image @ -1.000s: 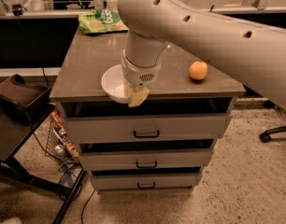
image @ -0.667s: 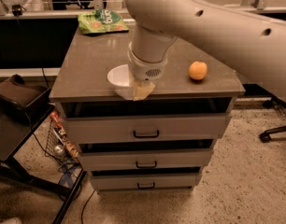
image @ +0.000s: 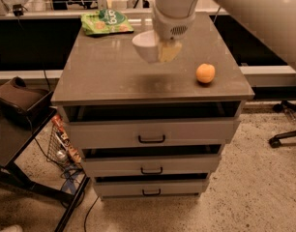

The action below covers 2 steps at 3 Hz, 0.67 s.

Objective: Move white bowl near green rice chip bag

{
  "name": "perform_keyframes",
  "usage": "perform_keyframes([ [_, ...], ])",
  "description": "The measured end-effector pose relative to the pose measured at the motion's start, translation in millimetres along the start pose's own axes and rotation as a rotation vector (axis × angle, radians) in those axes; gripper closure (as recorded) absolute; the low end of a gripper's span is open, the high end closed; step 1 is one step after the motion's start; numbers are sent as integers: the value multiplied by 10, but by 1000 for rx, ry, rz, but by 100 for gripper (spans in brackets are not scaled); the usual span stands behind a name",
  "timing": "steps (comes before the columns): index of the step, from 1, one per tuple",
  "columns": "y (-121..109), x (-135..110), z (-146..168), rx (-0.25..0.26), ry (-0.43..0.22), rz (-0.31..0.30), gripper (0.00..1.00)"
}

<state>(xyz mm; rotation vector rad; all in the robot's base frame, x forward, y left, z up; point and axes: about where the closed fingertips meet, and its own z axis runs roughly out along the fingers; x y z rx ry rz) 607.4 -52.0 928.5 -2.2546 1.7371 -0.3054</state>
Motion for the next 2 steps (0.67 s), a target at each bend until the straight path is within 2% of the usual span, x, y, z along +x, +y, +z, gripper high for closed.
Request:
perform_keyframes([
  [1, -463, 371, 82, 9, 51, 38, 100],
  [2, -921, 567, 107, 54, 64, 92, 100],
])
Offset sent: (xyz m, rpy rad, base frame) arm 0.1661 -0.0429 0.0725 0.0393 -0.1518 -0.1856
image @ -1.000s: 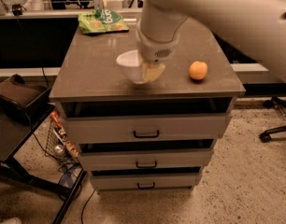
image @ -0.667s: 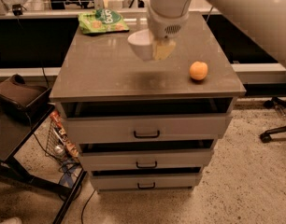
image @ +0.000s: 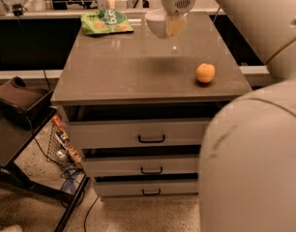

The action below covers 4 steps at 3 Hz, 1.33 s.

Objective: Move white bowl near green rice chip bag

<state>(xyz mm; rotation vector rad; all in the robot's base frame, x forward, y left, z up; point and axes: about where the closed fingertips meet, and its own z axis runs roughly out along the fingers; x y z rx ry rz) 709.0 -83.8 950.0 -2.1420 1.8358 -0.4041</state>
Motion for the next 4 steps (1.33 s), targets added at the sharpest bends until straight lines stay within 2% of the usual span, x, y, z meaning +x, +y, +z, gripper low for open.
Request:
perform_keyframes([
  [1, -240, 60, -189, 68, -13, 28, 100],
  [2, -243, 57, -192, 70, -14, 28, 100],
  [3, -392, 28, 58, 79, -13, 52, 100],
  [4, -663, 23, 459, 91, 21, 86, 100],
])
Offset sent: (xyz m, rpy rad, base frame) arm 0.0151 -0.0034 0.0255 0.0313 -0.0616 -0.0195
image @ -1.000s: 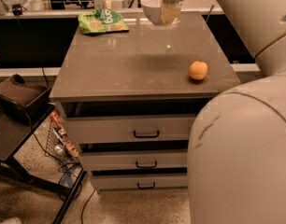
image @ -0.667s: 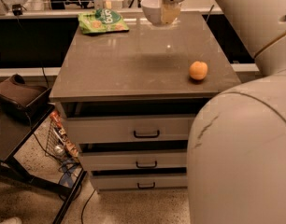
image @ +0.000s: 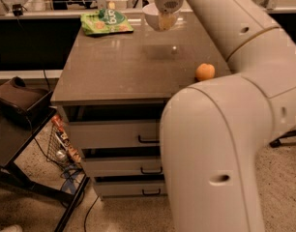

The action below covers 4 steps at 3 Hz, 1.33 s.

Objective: Move white bowl near green rice chip bag

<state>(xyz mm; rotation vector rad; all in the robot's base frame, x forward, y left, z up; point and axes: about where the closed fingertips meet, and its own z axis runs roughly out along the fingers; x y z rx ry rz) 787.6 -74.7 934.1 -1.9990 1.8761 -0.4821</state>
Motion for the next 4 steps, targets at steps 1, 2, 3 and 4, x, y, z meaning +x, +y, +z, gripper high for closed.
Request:
perform_keyframes([
  [1, -161, -1, 418, -2, 36, 30, 100],
  [2, -241, -8, 789, -9, 55, 66, 100],
  [3, -282, -152, 1239, -8, 18, 106, 100],
  [4, -296, -315, 1465, -4, -31, 114, 100],
])
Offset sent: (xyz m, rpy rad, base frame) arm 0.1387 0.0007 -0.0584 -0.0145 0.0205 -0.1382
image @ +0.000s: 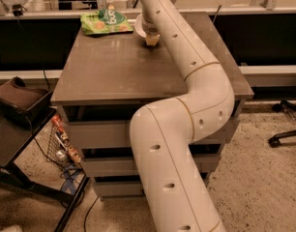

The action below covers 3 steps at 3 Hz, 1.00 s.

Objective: Move white bowl near green rice chip bag

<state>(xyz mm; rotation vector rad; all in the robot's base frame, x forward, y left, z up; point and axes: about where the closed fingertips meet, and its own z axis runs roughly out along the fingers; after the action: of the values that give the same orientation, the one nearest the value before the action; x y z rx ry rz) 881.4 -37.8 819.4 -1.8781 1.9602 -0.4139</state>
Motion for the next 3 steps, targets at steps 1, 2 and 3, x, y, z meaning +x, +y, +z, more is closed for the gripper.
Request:
perform_keyframes([
  [1, -1, -9, -5, 0, -2, 0, 74],
  [2, -1, -9, -5, 0, -2, 0, 51],
  [3, 4, -12, 20, -1, -2, 0, 28],
])
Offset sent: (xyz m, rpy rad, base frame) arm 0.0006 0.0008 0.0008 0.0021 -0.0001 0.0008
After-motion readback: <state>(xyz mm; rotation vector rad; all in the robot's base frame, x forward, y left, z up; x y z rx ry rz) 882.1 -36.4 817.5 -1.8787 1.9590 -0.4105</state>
